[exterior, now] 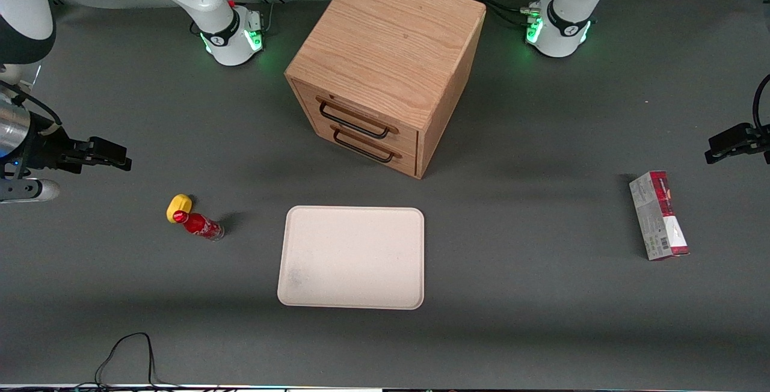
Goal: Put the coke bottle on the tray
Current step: 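Move the right gripper down over the red Coca-Cola bottle, then close the right gripper around the bottle's neck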
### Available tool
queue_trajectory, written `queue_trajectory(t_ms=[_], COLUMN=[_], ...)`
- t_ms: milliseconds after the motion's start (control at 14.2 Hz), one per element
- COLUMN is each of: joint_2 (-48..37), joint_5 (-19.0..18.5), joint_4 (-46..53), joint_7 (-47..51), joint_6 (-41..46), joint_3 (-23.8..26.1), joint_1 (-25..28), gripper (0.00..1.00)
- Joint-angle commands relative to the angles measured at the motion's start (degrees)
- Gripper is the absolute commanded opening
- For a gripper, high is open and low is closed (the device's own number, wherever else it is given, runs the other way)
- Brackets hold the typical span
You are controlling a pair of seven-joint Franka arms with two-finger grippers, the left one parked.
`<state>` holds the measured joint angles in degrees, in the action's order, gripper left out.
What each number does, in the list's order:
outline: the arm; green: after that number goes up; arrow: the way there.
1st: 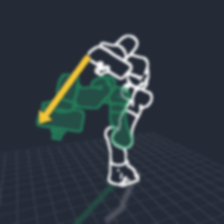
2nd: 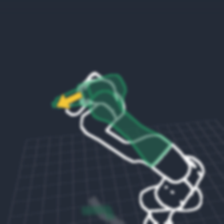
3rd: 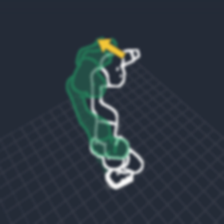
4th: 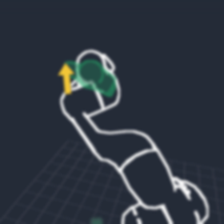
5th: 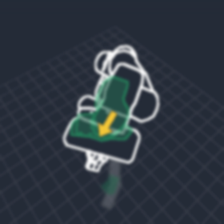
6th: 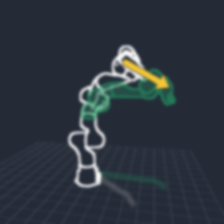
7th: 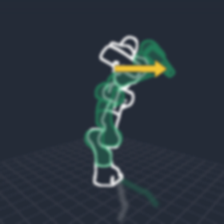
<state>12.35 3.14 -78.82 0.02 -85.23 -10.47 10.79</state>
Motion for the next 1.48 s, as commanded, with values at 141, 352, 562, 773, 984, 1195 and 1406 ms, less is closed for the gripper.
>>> queue_trajectory(t_ms=[141, 352, 562, 773, 984, 1195, 1406], joint_2=[2.1, 4.0, 4.1, 4.1, 3.8, 4.0, 4.2], joint_5=[-0.1, -0.1, -0.1, -0.1, -0.5, -0.5, -0.5], joint_4=[-9.6, -16.3, -23.7, -29.8, -32.4, -32.5, -32.5], joint_7=[-1.0, -1.0, -1.1, -1.1, -2.4, -3.0, -3.1], joint_6=[-11.3, -21.7, -31.2, -39.5, -41.4, -41.4, -41.9], joint_3=[-0.3, -0.2, -0.2, -0.2, -0.2, -0.2, -0.2], joint_1=[0.1, 0.1, 0.2, 0.2, 0.2, 0.2, 0.1], gripper=[1.00, 1.00, 1.00, 1.00, 0.99, 0.95, 0.94])
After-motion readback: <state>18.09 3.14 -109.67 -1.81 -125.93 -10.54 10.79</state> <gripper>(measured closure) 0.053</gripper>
